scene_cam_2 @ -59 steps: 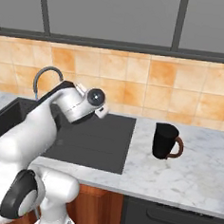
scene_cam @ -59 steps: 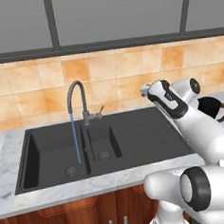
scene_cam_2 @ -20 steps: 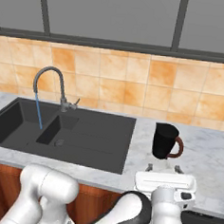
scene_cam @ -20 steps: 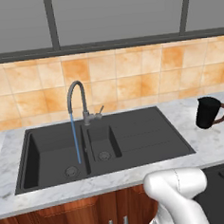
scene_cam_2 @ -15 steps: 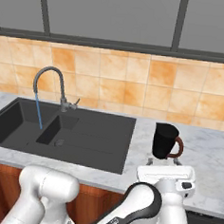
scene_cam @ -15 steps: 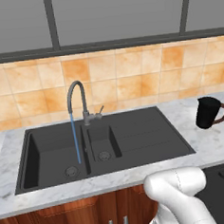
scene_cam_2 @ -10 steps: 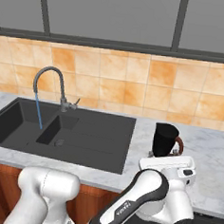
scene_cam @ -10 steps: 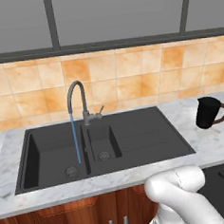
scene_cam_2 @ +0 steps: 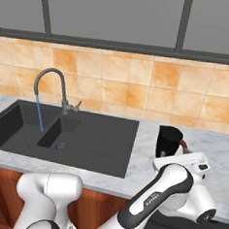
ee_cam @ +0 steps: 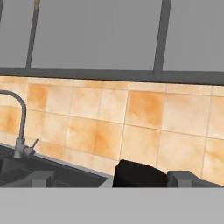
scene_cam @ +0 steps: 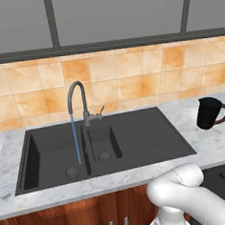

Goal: Turn on the sink faucet and place the jug under the water for a few seconds to fill it up.

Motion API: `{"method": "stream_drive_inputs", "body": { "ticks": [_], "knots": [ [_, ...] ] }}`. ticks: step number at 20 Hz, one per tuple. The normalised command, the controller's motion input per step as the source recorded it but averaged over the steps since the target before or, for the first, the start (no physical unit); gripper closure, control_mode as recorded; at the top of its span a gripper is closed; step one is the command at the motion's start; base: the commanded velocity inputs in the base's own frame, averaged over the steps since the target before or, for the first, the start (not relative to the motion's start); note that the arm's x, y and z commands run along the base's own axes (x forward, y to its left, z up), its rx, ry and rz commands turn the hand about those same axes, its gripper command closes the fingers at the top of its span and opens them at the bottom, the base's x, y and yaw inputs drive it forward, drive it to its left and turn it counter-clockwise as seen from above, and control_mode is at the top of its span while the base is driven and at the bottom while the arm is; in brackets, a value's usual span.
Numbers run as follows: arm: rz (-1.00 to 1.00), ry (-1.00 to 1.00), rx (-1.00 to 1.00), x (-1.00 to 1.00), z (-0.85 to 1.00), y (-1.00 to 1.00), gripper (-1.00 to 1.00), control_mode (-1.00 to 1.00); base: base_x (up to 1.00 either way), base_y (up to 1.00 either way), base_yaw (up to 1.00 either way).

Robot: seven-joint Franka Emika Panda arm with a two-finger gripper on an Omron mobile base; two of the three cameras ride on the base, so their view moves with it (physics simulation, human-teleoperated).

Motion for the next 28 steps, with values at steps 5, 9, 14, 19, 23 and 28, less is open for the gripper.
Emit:
{"method": "stream_drive_inputs", "body": {
  "ticks": [5,9,14,19,23,28],
  "knots": [
    [0.0,0.0,0.0,0.0,-0.07,0.0,-1.0,-1.0,0.0,0.0,0.0],
    [0.0,0.01,0.0,0.01,-0.02,0.0,-1.0,-1.0,0.0,0.0,0.0],
    [0.0,0.0,0.0,0.0,-0.04,0.0,-1.0,-1.0,0.0,0.0,0.0],
    [0.0,0.0,0.0,0.0,-0.05,0.0,-1.0,-1.0,0.0,0.0,0.0],
    [0.0,0.03,0.0,0.09,-0.07,0.0,-1.0,-1.0,0.0,0.0,0.0],
    [0.0,0.01,0.0,0.02,-0.11,-0.09,-1.0,-1.0,0.0,0.0,0.0]
  ]
}}
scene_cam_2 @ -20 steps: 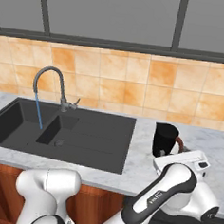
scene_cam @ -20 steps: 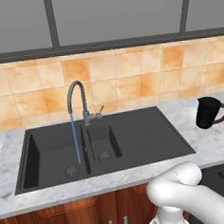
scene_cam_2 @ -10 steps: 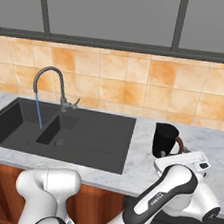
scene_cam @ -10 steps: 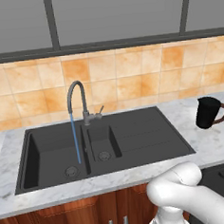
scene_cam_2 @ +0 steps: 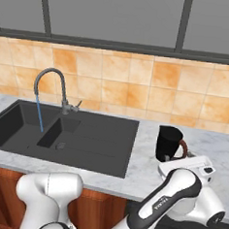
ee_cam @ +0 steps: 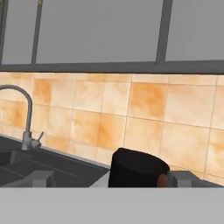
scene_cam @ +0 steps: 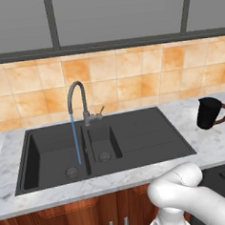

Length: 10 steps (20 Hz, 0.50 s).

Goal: Turn on the sink faucet and place the jug under the water for a few seconds to fill it up.

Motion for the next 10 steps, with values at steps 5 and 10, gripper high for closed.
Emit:
{"method": "stream_drive_inputs", "body": {
  "ticks": [5,10],
  "knots": [
    [0.0,0.02,0.0,0.0,-0.01,-0.12,-1.0,-1.0,0.0,0.0,0.0],
    [0.0,0.01,0.0,0.0,0.0,-0.28,-1.0,-1.0,0.0,0.0,0.0]
  ]
}}
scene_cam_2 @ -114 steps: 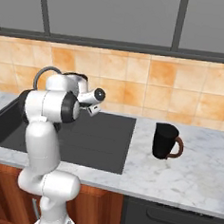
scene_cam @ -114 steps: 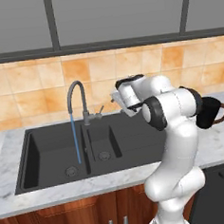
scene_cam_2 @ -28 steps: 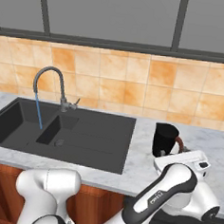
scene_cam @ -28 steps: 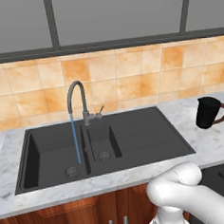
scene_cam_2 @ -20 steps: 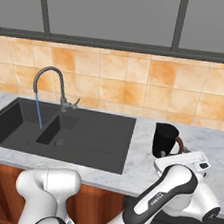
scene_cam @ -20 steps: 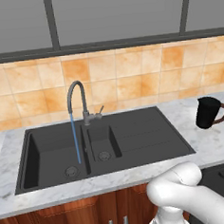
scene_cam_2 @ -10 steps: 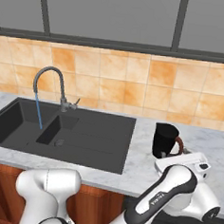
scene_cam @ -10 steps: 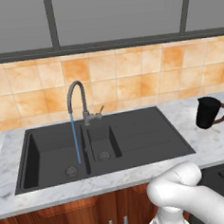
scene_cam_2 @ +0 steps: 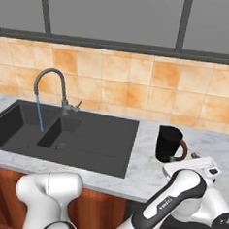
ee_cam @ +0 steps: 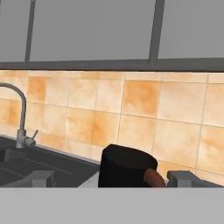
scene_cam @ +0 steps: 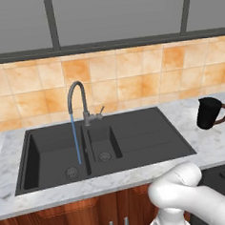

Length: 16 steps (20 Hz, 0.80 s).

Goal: Turn on the sink faucet and place the jug under the water for a few seconds to fill it up.

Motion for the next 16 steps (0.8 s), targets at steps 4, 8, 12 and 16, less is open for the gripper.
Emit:
{"method": "stream_drive_inputs", "body": {
  "ticks": [4,8,12,16],
  "knots": [
    [0.0,0.04,0.01,0.0,0.0,-0.34,-1.0,-1.0,0.0,0.0,0.0],
    [0.0,0.07,0.0,0.01,-0.01,-0.29,-1.0,-1.0,0.0,0.0,0.0],
    [0.01,0.12,0.0,0.06,-0.02,-0.19,-1.0,-1.0,0.0,0.0,0.0],
    [0.03,0.17,0.0,0.12,-0.11,-0.03,-1.0,-1.0,0.0,0.0,0.0]
  ]
}}
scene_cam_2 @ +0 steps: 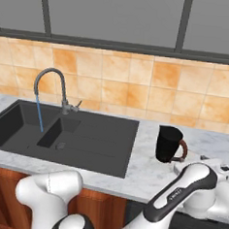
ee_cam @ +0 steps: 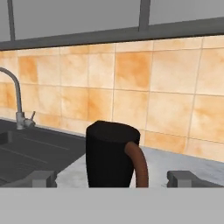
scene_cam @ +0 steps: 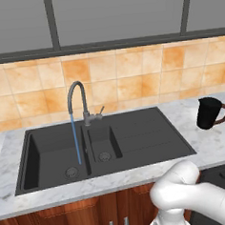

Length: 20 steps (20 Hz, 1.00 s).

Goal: Turn on the sink faucet and place the jug under the water for a few seconds to fill it up.

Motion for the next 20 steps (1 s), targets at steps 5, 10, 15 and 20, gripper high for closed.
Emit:
{"method": "stream_drive_inputs", "body": {
  "ticks": [5,10,15,20],
  "knots": [
    [0.07,0.19,0.0,0.24,-0.12,0.0,-1.0,-1.0,0.0,0.0,0.0],
    [0.05,0.1,0.0,0.26,0.0,0.0,-1.0,-1.0,0.0,0.0,0.0],
    [0.03,0.01,0.0,0.16,0.0,-0.04,-1.0,-1.0,0.0,0.0,0.0],
    [0.04,0.01,0.0,0.17,-0.03,0.0,-1.0,-1.0,0.0,0.0,0.0]
  ]
}}
